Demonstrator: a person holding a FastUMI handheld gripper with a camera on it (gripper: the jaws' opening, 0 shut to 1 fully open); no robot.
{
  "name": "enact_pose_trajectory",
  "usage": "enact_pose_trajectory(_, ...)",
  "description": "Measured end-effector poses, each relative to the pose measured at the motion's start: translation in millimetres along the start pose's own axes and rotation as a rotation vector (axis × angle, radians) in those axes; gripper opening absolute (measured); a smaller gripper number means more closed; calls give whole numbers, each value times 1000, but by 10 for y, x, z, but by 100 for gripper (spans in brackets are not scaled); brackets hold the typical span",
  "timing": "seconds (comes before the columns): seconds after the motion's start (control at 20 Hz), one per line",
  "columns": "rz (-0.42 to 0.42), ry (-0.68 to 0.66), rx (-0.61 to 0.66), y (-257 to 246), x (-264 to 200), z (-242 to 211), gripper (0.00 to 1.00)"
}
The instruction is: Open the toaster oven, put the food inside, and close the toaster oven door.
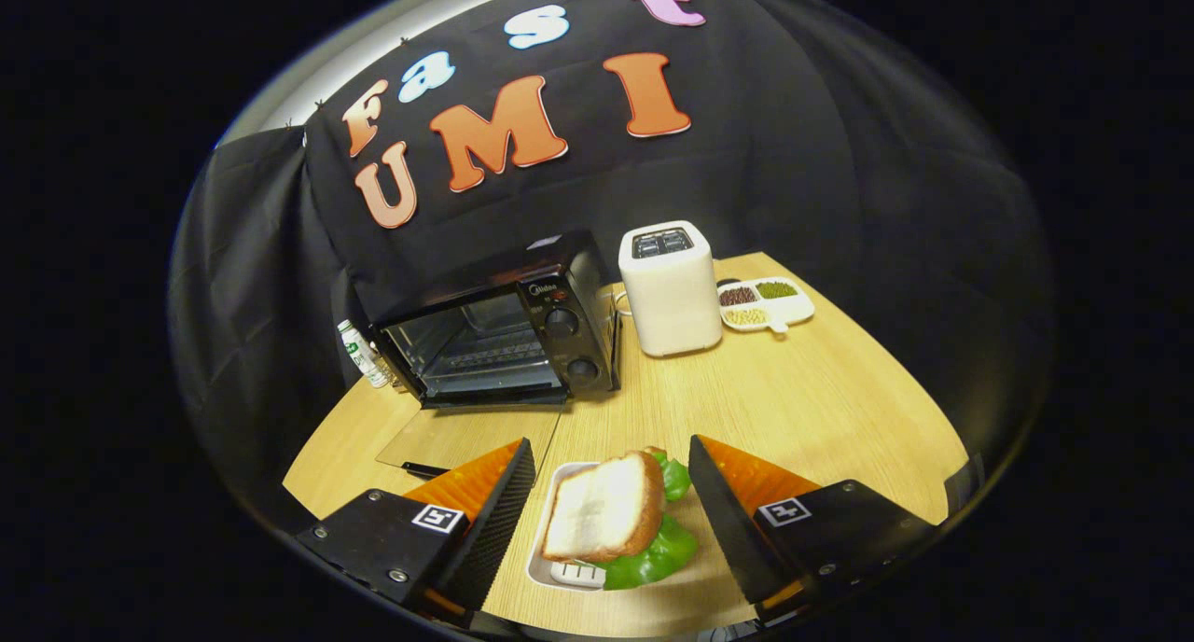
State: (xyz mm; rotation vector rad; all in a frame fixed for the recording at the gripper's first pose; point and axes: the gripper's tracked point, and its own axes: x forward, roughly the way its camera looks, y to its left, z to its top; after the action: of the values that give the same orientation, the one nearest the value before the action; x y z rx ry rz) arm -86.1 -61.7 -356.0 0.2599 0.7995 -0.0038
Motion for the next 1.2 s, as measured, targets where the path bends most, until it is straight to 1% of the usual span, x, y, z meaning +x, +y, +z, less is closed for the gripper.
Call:
enact_pose_trajectory(0.1,14,49,38,-65,24,-124,99)
enact_pose_trajectory(0.25,92,109,115,-47,16,-251,97)
enact_pose_trajectory(0.45,125,184,198,-137,105,-464,96)
enact_pose_trajectory(0.55,165,208,261,-80,99,-489,92)
enact_pose_trajectory(0.7,211,221,335,-48,114,-491,64)
enact_pose_trajectory(0.75,226,226,350,-35,108,-483,57)
enact_pose_trajectory(0.85,228,225,362,-67,106,-488,44)
enact_pose_trajectory(1.0,219,211,366,-82,95,-461,37)
enact_pose_trajectory(1.1,194,179,364,-128,88,-386,32)
enact_pose_trajectory(1.2,185,142,385,-134,40,-271,30)
